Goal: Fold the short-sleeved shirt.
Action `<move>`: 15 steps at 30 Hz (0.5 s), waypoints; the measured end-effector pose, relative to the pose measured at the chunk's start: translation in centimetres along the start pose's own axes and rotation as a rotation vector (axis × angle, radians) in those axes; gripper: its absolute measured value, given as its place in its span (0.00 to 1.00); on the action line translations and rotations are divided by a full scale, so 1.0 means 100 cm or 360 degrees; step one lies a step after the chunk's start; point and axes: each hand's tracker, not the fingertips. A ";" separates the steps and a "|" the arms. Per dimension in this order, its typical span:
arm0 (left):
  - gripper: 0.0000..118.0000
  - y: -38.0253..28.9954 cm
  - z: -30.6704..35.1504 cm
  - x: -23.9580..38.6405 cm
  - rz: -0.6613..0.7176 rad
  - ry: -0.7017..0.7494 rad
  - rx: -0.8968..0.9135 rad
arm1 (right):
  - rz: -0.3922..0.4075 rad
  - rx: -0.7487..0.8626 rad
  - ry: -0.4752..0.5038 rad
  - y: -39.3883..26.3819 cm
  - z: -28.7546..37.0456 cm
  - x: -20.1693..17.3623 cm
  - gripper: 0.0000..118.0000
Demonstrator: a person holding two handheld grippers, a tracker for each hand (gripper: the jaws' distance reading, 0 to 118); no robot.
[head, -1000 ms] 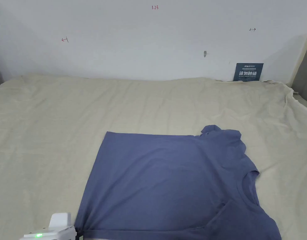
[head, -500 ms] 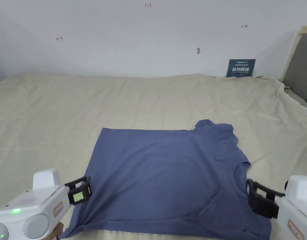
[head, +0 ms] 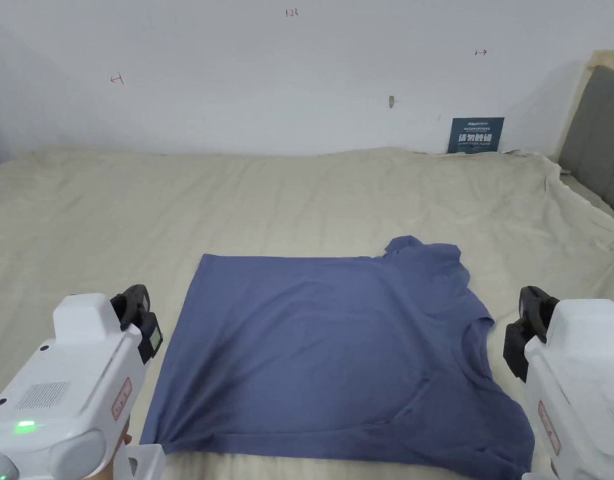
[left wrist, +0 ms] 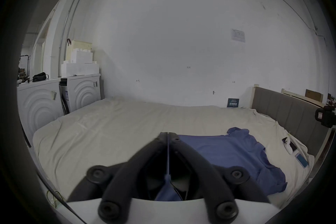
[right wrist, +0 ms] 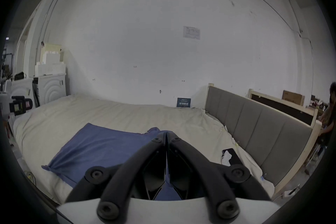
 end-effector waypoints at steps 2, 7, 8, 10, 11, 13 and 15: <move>0.00 -0.002 0.000 0.004 -0.0031 -0.0006 -0.0013 | 0.0013 0.0009 -0.0019 0.000 0.001 -0.004 0.00; 0.00 -0.009 -0.004 0.004 -0.0063 -0.0031 -0.0085 | -0.0013 -0.0007 0.0008 0.004 0.002 -0.011 0.00; 0.00 -0.010 -0.005 0.003 -0.0059 -0.0043 -0.0107 | -0.0018 -0.0013 0.0009 0.004 0.003 -0.011 0.00; 0.00 -0.013 -0.008 0.001 -0.0072 -0.0035 -0.0146 | -0.0029 -0.0016 0.0011 0.005 0.003 -0.011 0.00; 0.00 -0.014 -0.010 -0.001 -0.0069 -0.0042 -0.0194 | -0.0032 -0.0022 0.0015 0.001 -0.002 -0.006 0.00; 0.00 -0.018 -0.016 -0.005 -0.0041 -0.0055 -0.0287 | -0.0034 -0.0031 0.0019 0.000 -0.003 -0.004 0.00; 0.00 -0.025 -0.020 -0.011 -0.0011 -0.0054 -0.0349 | -0.0033 -0.0042 0.0021 0.000 -0.004 -0.004 0.00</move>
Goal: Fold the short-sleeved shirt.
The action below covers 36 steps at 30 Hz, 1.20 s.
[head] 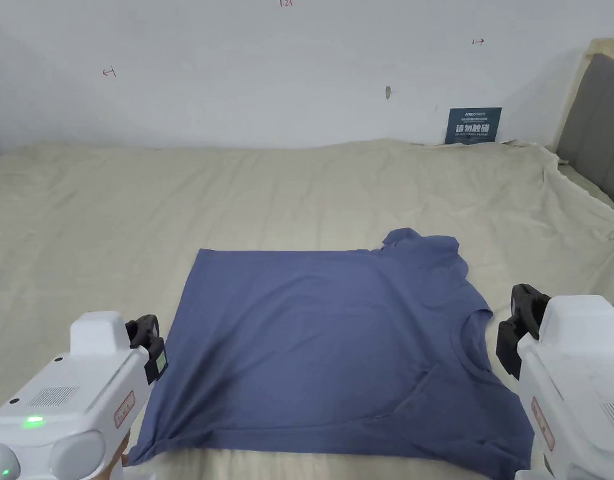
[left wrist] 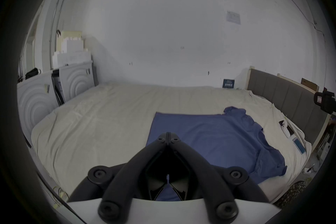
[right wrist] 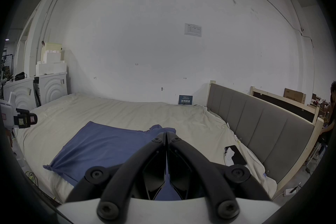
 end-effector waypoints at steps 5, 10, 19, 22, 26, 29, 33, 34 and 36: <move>0.01 -0.020 -0.017 -0.016 0.0044 0.0024 -0.0260 | 0.0006 -0.0029 -0.0001 0.000 -0.002 -0.004 0.00; 0.22 -0.050 -0.036 -0.038 0.0182 0.0109 -0.0567 | 0.0005 -0.0069 0.0005 -0.004 -0.007 -0.005 0.00; 0.78 -0.104 -0.063 -0.069 0.0280 0.0198 -0.0950 | -0.0011 -0.0150 0.0041 -0.015 -0.018 -0.007 0.00; 0.75 -0.116 -0.070 -0.069 0.0180 0.0215 -0.1046 | -0.0007 -0.0172 0.0046 -0.022 -0.024 -0.002 0.00; 0.50 -0.127 -0.078 -0.066 0.0112 0.0188 -0.1059 | -0.0001 -0.0201 0.0051 -0.029 -0.028 0.002 0.00; 0.20 -0.130 -0.085 -0.063 0.0062 0.0154 -0.1058 | -0.0001 -0.0222 0.0044 -0.034 -0.031 0.006 0.00; 0.03 -0.128 -0.087 -0.057 0.0078 0.0134 -0.1039 | -0.0023 -0.0246 0.0029 -0.040 -0.031 0.014 0.00; 0.01 -0.127 -0.088 -0.055 0.0069 0.0133 -0.1035 | -0.0023 -0.0254 0.0021 -0.041 -0.031 0.016 0.00; 0.00 -0.126 -0.089 -0.053 0.0052 0.0126 -0.1024 | -0.0033 -0.0275 0.0015 -0.046 -0.032 0.022 0.00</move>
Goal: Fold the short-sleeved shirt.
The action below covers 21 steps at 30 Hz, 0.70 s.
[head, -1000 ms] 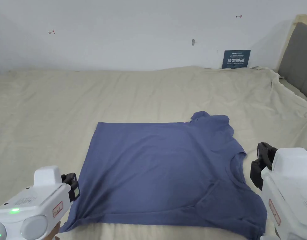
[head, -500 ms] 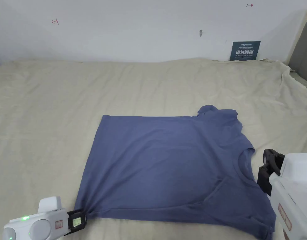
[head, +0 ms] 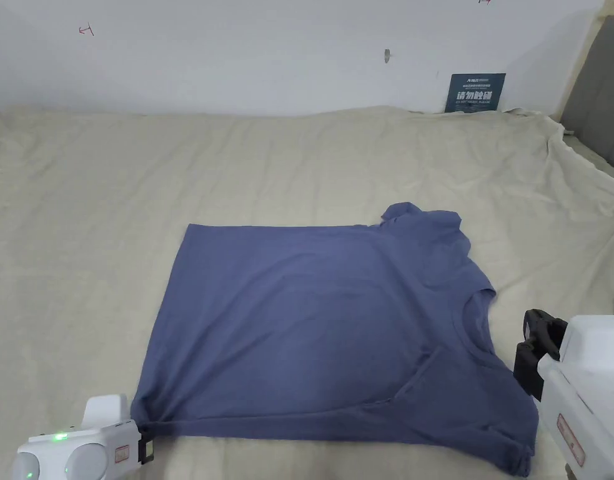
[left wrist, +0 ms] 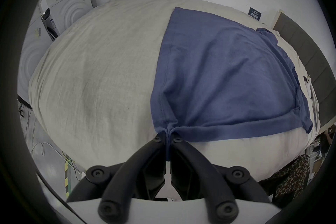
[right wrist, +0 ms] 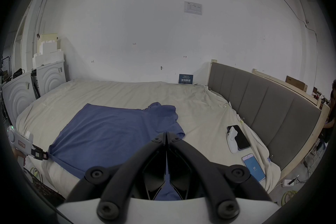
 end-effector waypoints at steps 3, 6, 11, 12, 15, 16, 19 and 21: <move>0.00 0.002 0.009 0.000 -0.0024 -0.0011 0.0079 | -0.0063 -0.0068 -0.0001 -0.010 -0.007 0.012 0.00; 0.00 0.006 0.024 -0.001 -0.0012 -0.0044 0.0139 | -0.0152 -0.0246 0.0000 -0.029 -0.022 0.028 0.00; 0.00 0.014 0.037 -0.003 -0.0032 -0.0061 0.0192 | -0.0249 -0.0574 -0.0024 -0.075 -0.054 0.047 0.50; 0.00 0.015 0.039 -0.003 -0.0031 -0.0063 0.0199 | -0.0272 -0.0642 -0.0019 -0.083 -0.056 0.046 0.71; 0.00 0.017 0.037 -0.003 -0.0023 -0.0074 0.0207 | -0.0304 -0.0750 0.0015 -0.109 -0.067 0.046 0.76; 0.00 0.017 0.037 -0.003 -0.0023 -0.0074 0.0206 | -0.0292 -0.0774 0.0008 -0.118 -0.071 0.047 0.76; 0.00 0.019 0.035 -0.002 -0.0024 -0.0067 0.0203 | -0.0307 -0.0890 0.0075 -0.138 -0.078 0.043 0.75; 0.00 0.020 0.034 -0.001 -0.0019 -0.0067 0.0200 | -0.0298 -0.0925 0.0083 -0.143 -0.074 0.030 0.71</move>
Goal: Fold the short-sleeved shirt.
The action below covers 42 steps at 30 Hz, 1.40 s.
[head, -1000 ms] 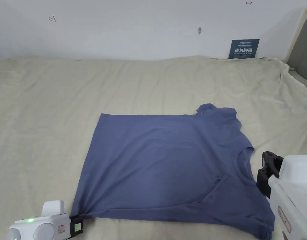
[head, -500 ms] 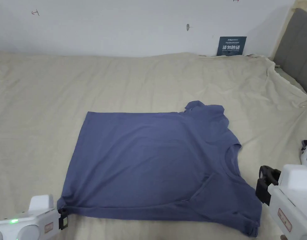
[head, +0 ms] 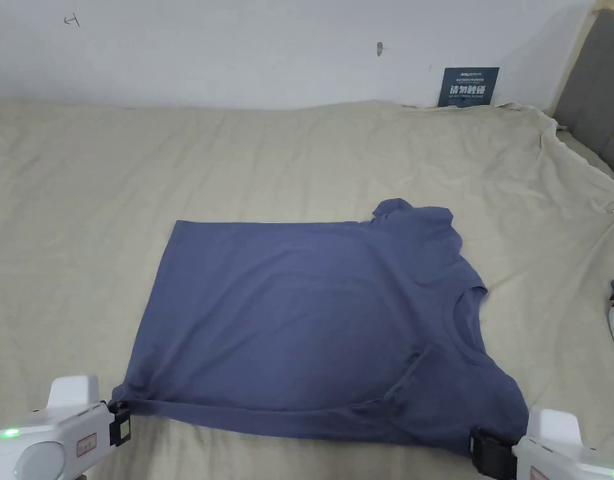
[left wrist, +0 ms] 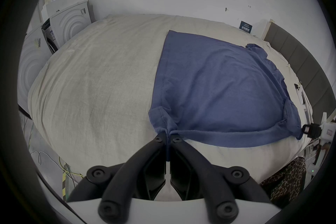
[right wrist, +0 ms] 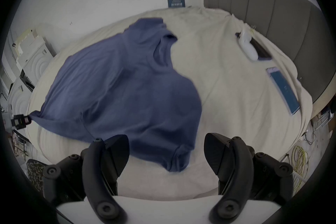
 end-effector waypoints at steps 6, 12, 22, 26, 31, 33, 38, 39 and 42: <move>0.00 0.002 -0.002 0.000 0.0015 -0.0003 -0.0005 | 0.0019 0.0000 0.0007 -0.009 -0.001 -0.011 0.08; 0.00 0.004 -0.003 -0.005 0.0084 -0.0025 0.0013 | 0.0092 0.0043 0.0031 0.002 0.018 -0.015 0.06; 0.00 0.046 -0.007 -0.013 0.0163 -0.0056 0.0119 | 0.0099 0.0226 0.0121 0.084 0.050 -0.019 0.06; 0.00 0.073 -0.020 -0.009 0.0131 -0.0039 0.0140 | 0.0146 0.0228 0.0091 0.124 0.031 -0.022 0.06; 0.00 0.110 -0.052 0.001 0.0041 0.0002 0.0112 | 0.0132 0.0109 0.0071 0.163 -0.016 -0.022 0.06; 0.00 0.122 -0.068 0.005 -0.0001 0.0030 0.0091 | 0.0115 0.0092 0.0066 0.175 -0.034 -0.023 0.06; 0.00 0.142 -0.114 0.008 -0.0052 0.0063 0.0008 | 0.0091 0.0019 0.0019 0.197 -0.079 -0.029 0.06; 0.00 0.144 -0.124 0.009 -0.0077 0.0078 -0.0023 | 0.0094 0.0003 0.0010 0.199 -0.088 -0.031 0.06; 0.00 0.147 -0.149 0.012 -0.0120 0.0103 -0.0089 | 0.0113 -0.0076 -0.0019 0.204 -0.115 -0.034 0.06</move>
